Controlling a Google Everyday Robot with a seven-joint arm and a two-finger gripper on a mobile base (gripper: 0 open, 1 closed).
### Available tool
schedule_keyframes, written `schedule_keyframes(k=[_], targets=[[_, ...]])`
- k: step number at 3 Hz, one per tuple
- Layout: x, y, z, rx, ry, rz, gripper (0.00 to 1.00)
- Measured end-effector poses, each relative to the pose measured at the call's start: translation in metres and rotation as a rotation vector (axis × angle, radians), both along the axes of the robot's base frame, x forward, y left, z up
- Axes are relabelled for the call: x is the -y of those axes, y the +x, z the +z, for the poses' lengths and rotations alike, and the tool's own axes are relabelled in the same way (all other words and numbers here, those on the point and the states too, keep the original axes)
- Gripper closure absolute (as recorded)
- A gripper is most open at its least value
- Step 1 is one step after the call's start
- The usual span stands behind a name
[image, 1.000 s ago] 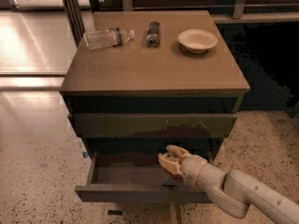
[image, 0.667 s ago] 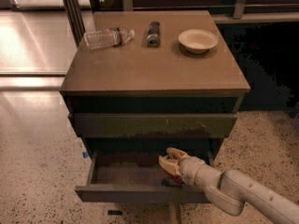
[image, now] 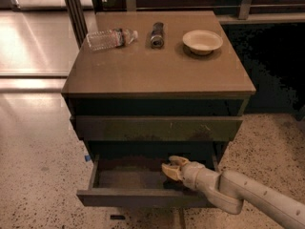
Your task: Place coke can into middle drawer
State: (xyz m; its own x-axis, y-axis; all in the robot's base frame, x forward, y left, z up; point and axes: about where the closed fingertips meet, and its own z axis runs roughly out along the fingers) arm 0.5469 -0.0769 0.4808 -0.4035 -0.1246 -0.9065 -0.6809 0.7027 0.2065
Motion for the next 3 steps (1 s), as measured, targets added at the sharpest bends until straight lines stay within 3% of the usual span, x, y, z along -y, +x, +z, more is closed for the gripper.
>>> schedule_keyframes(k=[1, 3], targets=[[0.0001, -0.0002, -0.0036, -0.005, -0.005, 0.002, 0.84], [0.0000, -0.0002, -0.0035, -0.005, -0.005, 0.003, 0.36]])
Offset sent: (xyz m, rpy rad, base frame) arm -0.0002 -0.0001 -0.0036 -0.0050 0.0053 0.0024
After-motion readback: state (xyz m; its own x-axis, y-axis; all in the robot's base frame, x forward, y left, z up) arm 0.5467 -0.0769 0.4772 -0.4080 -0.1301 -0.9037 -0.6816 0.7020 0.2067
